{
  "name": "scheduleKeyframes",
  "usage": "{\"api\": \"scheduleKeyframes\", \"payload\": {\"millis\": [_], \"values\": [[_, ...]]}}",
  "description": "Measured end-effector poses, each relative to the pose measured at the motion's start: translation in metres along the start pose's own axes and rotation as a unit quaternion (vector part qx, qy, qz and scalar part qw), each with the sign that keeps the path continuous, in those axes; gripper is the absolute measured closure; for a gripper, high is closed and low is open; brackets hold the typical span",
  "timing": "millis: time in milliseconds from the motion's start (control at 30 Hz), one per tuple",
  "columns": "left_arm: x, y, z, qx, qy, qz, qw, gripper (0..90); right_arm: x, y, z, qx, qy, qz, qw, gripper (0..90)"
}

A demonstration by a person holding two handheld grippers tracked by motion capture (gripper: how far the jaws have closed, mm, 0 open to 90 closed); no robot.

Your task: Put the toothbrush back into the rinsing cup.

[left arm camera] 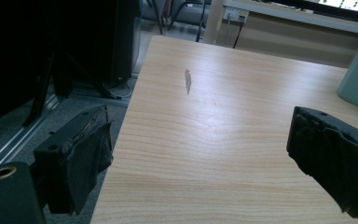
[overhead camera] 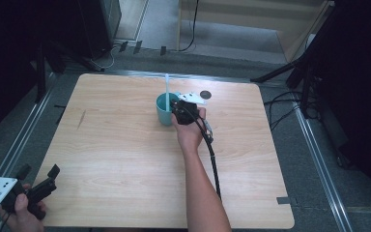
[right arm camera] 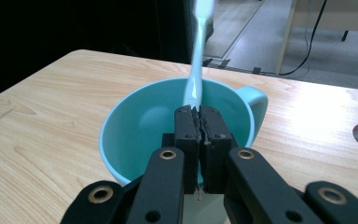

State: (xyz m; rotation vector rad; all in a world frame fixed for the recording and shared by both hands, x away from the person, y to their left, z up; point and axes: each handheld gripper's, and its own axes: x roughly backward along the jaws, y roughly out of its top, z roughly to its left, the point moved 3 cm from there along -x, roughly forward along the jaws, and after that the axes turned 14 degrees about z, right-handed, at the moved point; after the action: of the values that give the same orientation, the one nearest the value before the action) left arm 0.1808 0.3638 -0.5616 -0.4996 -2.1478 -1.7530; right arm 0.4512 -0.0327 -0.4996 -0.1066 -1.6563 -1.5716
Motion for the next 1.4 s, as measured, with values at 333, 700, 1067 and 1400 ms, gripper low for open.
{"api": "scheduleKeyframes", "payload": {"millis": [333, 700, 1067, 1400], "values": [[0.0, 0.0, 0.0, 0.0, 0.0, 0.0, 1.0, 6.8, 0.02, 0.005, -0.003, 0.001, 0.006, -0.037, 0.9993, 74.5], [0.0, 0.0, 0.0, -0.001, 0.001, -0.001, 1.0, 6.8, 0.055, -0.011, -0.036, -0.014, -0.041, -0.068, 0.9968, 56.7], [0.0, 0.0, 0.0, -0.001, 0.0, 0.0, 1.0, 6.8, 0.105, -0.045, -0.08, -0.075, -0.08, -0.047, 0.9928, 5.4], [0.0, 0.0, -0.001, -0.008, 0.001, 0.0, 1.0, 6.8, 0.138, -0.082, -0.104, -0.056, -0.097, -0.035, 0.9931, 0.0]]}}
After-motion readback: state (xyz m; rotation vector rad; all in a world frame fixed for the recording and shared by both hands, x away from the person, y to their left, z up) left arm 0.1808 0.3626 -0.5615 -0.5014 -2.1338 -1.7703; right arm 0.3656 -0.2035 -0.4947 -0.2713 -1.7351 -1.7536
